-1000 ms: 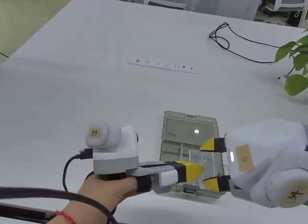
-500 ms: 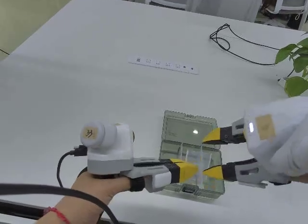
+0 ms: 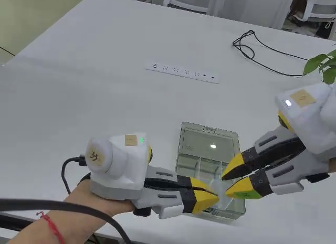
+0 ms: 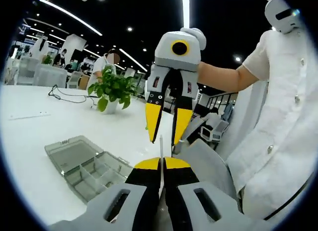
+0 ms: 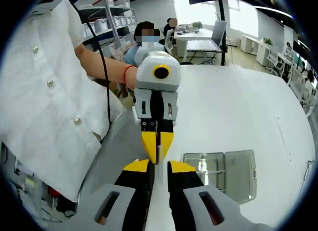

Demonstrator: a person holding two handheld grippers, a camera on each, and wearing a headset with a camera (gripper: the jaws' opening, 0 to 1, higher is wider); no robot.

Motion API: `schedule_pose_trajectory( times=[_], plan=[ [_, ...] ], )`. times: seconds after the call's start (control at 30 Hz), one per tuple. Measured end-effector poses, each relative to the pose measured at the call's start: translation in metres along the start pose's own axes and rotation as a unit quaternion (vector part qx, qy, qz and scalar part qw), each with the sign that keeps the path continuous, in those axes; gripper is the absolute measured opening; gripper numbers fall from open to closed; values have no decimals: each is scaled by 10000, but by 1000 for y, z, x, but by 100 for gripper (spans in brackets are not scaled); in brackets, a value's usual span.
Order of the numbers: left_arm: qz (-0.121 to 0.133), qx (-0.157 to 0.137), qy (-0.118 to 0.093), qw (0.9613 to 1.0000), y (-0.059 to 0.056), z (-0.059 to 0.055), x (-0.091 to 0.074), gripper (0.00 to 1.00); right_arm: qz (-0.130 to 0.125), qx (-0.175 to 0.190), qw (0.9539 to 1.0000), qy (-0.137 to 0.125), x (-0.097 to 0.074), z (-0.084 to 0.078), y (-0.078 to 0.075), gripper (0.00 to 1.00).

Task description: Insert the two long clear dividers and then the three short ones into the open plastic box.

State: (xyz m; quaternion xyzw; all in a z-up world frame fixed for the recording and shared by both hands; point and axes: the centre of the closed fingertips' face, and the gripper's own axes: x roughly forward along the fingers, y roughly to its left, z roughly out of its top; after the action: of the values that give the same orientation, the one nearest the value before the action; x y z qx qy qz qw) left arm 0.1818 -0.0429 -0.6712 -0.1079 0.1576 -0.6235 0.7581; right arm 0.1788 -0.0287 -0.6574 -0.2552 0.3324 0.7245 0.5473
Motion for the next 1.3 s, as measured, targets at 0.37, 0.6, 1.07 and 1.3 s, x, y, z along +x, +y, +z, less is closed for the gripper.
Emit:
schedule_pose_trajectory(
  times=[0.37, 0.6, 1.07, 1.3],
  plan=[
    [-114, 269, -36, 9996, -6, 1, -2, 0, 318, 40, 9995, 59, 7, -1, 8, 3],
    [-116, 330, 21, 9994, -7, 0, -3, 0, 382, 109, 9992, 44, 9, -1, 9, 3],
    [52, 374, 83, 9993, 1, -3, -11, 0, 364, 131, 9992, 85, 9, -4, 0, 3],
    [267, 304, 147, 9991, 10, -8, -20, 6, 224, 157, 9996, 51, 3, -2, -6, 3]
  ],
)
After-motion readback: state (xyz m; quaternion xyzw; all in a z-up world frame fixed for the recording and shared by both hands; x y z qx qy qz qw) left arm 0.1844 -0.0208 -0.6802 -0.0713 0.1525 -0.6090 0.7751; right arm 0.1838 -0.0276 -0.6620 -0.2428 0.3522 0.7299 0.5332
